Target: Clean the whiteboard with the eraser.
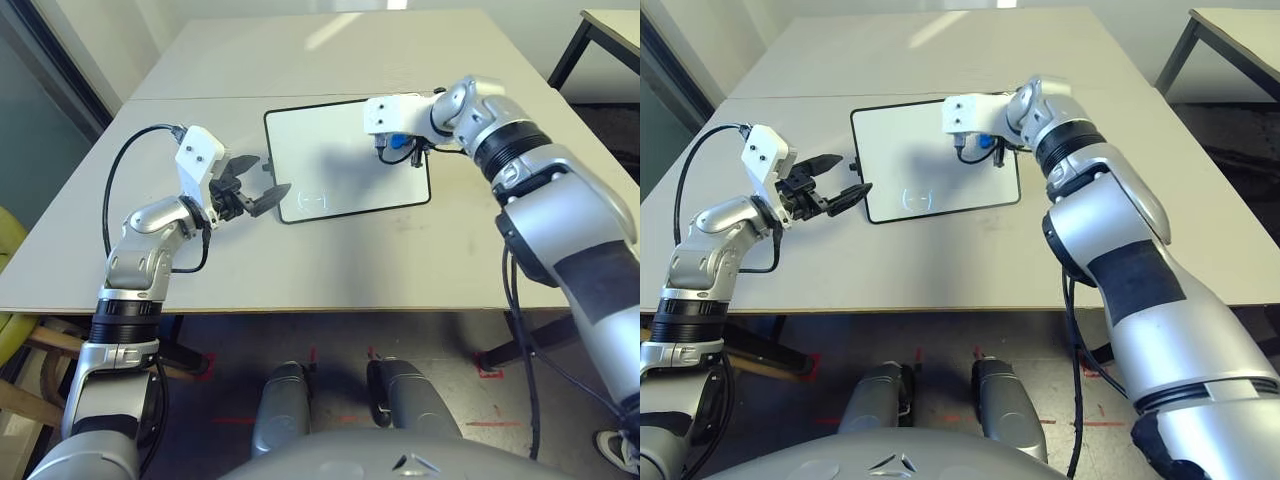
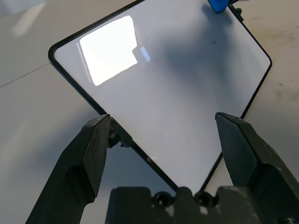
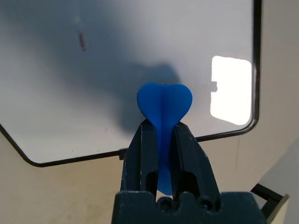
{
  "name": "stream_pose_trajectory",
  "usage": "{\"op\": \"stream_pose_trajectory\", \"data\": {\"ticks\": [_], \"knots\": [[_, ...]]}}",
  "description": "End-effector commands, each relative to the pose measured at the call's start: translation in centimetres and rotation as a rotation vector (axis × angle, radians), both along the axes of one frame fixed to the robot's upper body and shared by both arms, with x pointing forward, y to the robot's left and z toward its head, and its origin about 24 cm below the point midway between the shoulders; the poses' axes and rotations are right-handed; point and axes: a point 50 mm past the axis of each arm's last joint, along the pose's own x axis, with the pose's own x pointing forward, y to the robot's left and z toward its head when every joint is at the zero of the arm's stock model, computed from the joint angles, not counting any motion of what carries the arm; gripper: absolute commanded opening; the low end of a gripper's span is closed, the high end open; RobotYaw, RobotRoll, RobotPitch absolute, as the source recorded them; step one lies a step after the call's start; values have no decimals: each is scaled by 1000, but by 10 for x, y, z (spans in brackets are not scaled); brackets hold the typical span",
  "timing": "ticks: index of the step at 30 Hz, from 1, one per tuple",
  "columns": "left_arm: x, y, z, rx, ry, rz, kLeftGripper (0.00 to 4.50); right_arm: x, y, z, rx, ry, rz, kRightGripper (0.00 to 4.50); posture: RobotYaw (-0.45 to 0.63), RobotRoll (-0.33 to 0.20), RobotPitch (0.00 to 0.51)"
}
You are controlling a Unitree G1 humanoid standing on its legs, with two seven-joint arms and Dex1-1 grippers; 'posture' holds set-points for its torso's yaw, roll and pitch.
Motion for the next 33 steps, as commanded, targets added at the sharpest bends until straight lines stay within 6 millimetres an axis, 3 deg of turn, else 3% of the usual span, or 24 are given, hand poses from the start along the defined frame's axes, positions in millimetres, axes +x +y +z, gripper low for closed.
{"op": "stream_pose_trajectory", "data": {"ticks": [1,11,16,20,26,33], "knots": [[2,-3,-2,12,3,-13,4500,-2,-8,9,49,47,-25,142,-41,0,86],[2,-6,-4,3,6,-22,4500,-19,-80,13,246,265,-289,142,-69,0,93],[2,-7,-5,0,8,-25,4500,-32,-106,4,305,391,-396,141,-84,0,96],[3,-8,-5,-1,9,-26,4500,-36,-111,-13,423,450,-535,141,-90,0,98],[4,-7,-4,5,8,-22,4500,-37,-102,-38,610,488,-703,141,-88,0,103],[3,-3,-4,13,9,-11,4500,-37,-101,-63,700,444,-868,141,-74,0,109]]}}
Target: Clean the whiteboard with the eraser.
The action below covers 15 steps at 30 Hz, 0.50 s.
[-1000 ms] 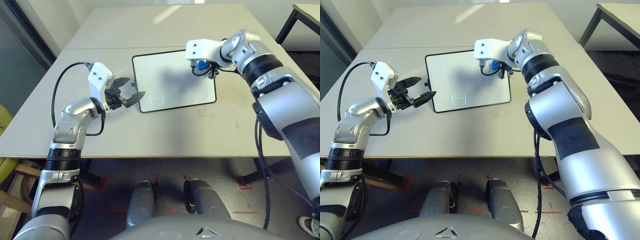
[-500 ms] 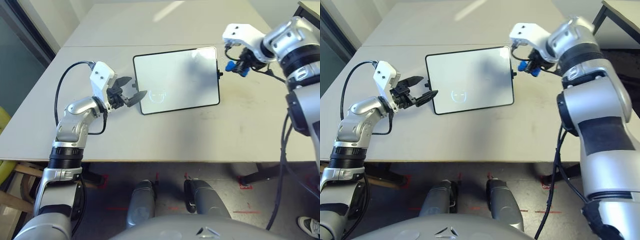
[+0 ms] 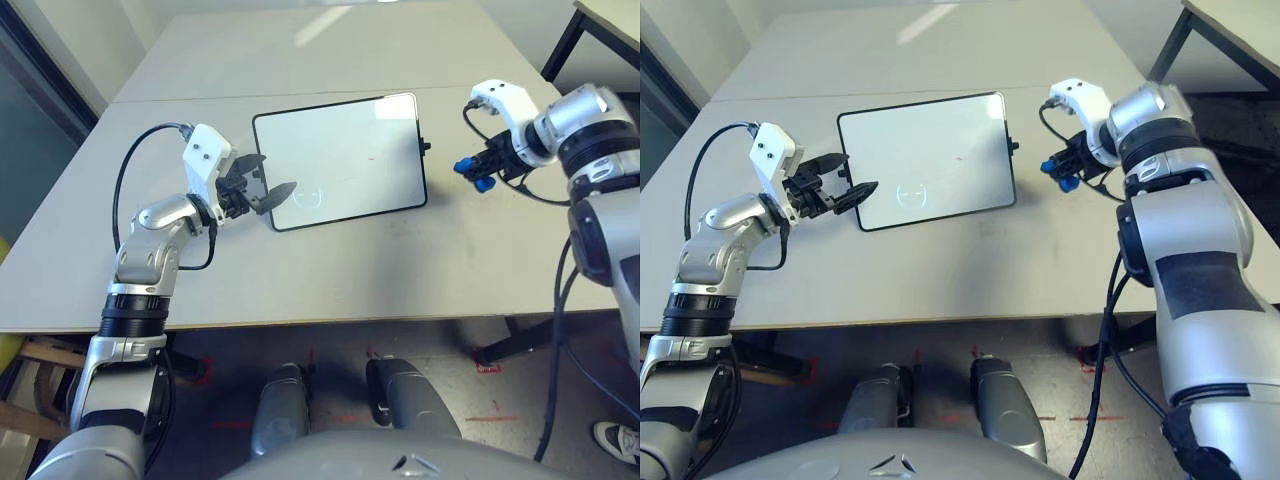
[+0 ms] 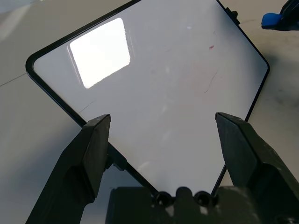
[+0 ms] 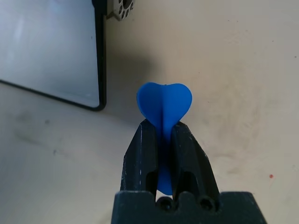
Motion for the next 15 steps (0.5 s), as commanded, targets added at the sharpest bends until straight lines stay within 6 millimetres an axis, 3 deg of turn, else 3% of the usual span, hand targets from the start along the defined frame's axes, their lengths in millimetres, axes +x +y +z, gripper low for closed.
{"op": "stream_pose_trajectory", "data": {"ticks": [1,15], "knots": [[0,4,-3,23,15,11,4500,-2,-5,-15,5,13,-102,141,-70,0,111],[-2,10,-2,29,11,33,4500,-8,-21,-43,-39,3,-255,141,-60,0,112]]}}
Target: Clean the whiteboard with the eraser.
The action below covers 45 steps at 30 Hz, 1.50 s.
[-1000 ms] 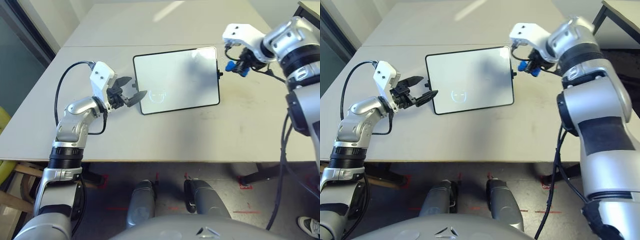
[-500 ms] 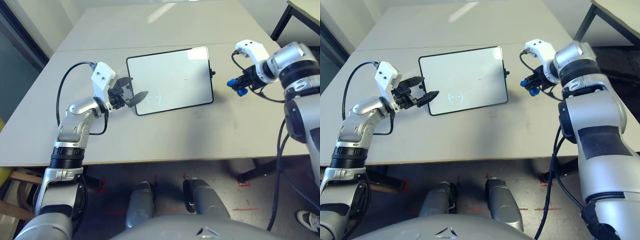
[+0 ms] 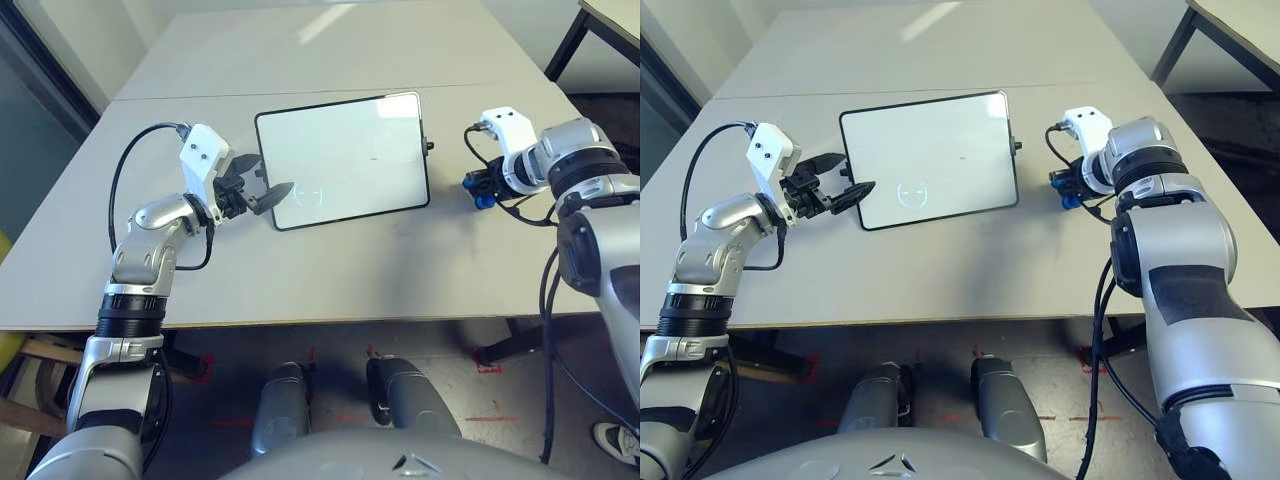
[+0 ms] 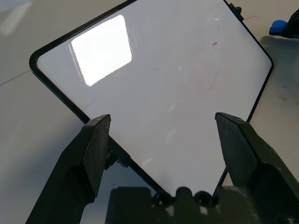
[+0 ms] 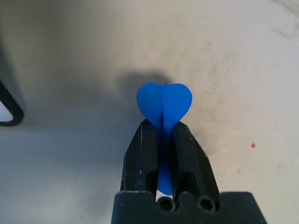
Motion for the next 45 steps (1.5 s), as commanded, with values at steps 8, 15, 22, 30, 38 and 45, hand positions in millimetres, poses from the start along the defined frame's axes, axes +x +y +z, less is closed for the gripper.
{"op": "stream_pose_trajectory", "data": {"ticks": [8,15,22,30,38,45], "knots": [[-1,9,0,25,6,25,4500,-4,-1,-7,126,5,-125,1895,-60,0,108],[-1,23,18,-36,-53,102,4500,10,-8,27,175,-238,-29,4467,-51,0,101],[2,57,36,-129,-127,346,4500,14,-26,51,164,-735,85,4467,-45,0,98],[8,108,36,-169,-164,696,4500,-10,-67,33,194,-1001,-140,4467,-57,0,101],[7,135,20,-192,-154,846,4500,-30,-83,3,159,-1023,-189,4467,-86,0,95],[11,142,23,-190,-164,880,4500,-35,-86,-10,163,-1016,-221,4467,-83,0,92]]}}
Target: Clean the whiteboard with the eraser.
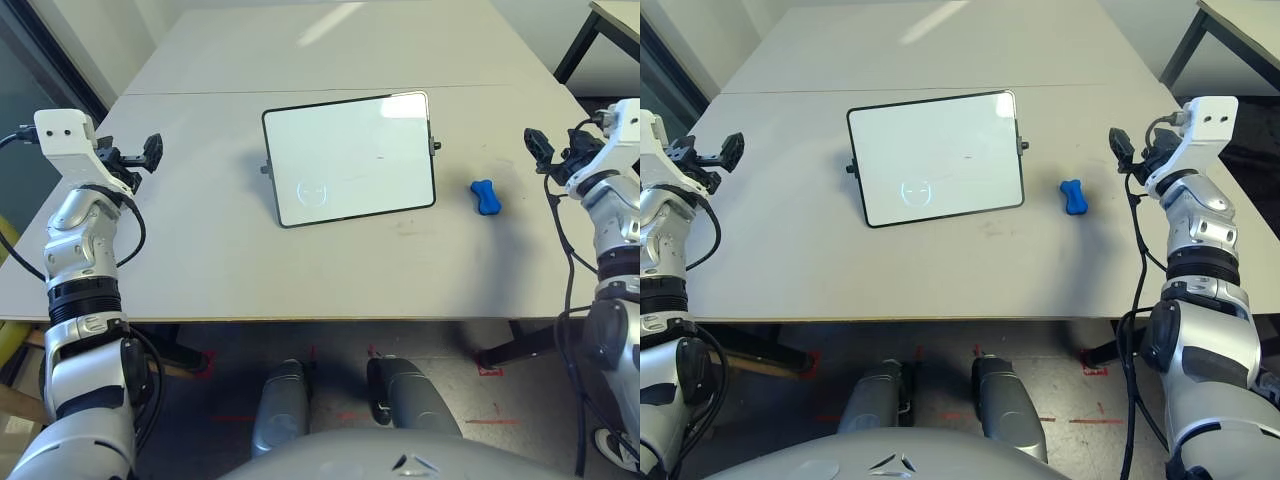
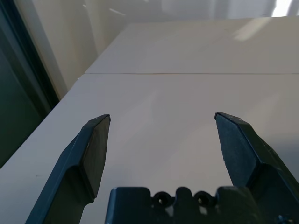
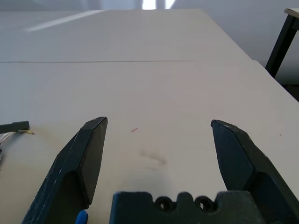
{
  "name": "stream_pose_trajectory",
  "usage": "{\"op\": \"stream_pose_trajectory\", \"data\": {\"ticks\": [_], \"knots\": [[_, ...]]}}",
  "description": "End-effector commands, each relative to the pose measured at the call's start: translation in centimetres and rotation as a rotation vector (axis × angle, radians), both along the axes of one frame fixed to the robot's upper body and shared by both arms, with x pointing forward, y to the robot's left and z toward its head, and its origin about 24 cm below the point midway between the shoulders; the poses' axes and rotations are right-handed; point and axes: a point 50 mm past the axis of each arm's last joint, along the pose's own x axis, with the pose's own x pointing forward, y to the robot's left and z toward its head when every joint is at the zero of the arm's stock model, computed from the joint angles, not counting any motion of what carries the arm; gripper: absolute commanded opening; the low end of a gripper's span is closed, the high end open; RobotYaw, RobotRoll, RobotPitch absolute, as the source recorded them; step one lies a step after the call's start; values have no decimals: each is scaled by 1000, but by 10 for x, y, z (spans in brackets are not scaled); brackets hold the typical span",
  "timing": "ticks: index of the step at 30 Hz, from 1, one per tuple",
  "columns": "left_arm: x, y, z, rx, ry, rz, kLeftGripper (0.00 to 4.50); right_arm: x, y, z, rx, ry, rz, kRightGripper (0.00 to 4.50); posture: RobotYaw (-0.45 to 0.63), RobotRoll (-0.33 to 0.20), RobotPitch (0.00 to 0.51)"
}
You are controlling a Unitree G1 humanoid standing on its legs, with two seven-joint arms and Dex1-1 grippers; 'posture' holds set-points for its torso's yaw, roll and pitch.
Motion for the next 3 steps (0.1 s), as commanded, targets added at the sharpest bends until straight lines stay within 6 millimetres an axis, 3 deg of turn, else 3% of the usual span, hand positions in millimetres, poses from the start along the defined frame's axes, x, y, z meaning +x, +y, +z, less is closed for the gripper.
{"op": "stream_pose_trajectory", "data": {"ticks": [1,3], "knots": [[2,4,2,11,-2,11,4500,-1,-1,1,9,-25,-17,4467,-81,0,91],[3,4,3,15,-1,8,4500,0,0,0,10,-25,-18,4467,-77,0,86]]}}
